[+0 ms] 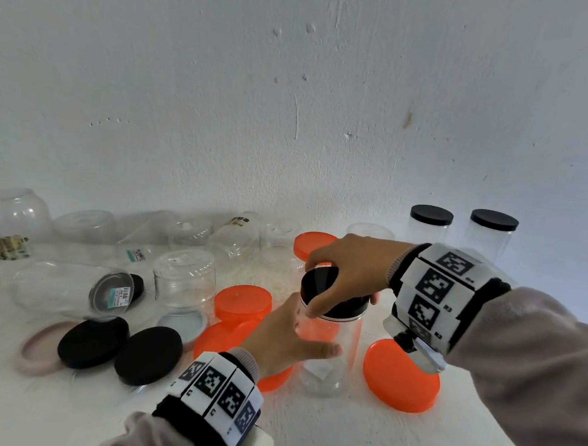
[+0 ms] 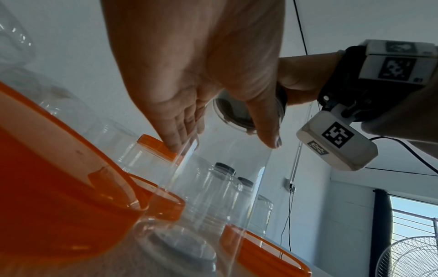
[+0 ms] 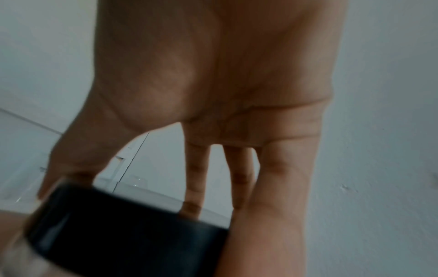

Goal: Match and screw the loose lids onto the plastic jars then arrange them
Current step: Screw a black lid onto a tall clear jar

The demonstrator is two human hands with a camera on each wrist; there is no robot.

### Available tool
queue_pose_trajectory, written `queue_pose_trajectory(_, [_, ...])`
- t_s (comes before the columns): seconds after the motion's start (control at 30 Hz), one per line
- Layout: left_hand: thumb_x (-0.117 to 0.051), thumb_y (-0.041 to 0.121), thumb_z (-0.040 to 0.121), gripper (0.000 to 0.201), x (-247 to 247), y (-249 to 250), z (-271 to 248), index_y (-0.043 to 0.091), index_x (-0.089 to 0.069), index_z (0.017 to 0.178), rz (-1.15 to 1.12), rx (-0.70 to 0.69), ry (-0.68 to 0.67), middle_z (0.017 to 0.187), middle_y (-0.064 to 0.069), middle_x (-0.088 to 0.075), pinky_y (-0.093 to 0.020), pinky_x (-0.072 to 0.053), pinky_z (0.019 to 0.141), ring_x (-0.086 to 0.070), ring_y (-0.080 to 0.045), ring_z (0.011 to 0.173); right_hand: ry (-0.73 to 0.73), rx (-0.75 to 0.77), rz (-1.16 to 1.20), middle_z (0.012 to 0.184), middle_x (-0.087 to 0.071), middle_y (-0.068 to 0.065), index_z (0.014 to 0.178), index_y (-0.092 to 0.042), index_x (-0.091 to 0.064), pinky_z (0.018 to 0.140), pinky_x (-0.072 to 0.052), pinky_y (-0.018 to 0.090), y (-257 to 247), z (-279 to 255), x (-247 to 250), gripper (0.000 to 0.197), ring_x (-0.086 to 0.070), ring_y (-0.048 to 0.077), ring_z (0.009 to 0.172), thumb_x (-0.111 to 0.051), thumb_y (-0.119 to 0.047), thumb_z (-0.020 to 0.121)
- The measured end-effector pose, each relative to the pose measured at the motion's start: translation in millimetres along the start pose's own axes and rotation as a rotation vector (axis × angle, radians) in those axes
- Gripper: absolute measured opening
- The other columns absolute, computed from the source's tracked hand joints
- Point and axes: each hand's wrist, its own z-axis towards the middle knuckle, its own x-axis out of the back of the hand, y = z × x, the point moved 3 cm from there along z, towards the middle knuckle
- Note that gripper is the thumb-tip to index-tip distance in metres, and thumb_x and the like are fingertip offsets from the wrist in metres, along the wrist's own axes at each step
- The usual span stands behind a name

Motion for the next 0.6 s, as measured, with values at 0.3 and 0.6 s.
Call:
queue_pose_trajectory(0.3, [-0.080, 0.053, 0.059, 0.101, -0.3, 0.5, -1.2, 0.030, -0.028, 0.142, -0.010, 0.017, -0.015, 0.147, 0.007, -0.039, -0.042, -0.034, 0.112, -0.036, -0.016, 0.136, -0.188, -0.021, -0.081, 0.132, -0.040, -0.014, 0.138, -0.053, -0.029, 0.084, -0.041, 0.031, 1.2, -3.2, 5.7, 0.088, -0.049, 0.013, 0.112, -0.072, -0.067, 0.062])
queue_pose_trajectory(0.6, [-0.079, 0.052, 0.062, 0.095, 0.1, 1.6, -2.6, 0.030, -0.029, 0.139, 0.021, 0.053, 0.002, 0.145, 0.005, -0.040, -0.032, -0.038, 0.103, -0.040, -0.020, 0.133, -0.016, -0.063, -0.103, 0.083, -0.048, -0.015, 0.117, -0.032, -0.051, 0.051, -0.035, 0.021, 0.9, -0.2, 1.9, 0.075, -0.048, -0.002, 0.051, -0.061, -0.081, 0.061])
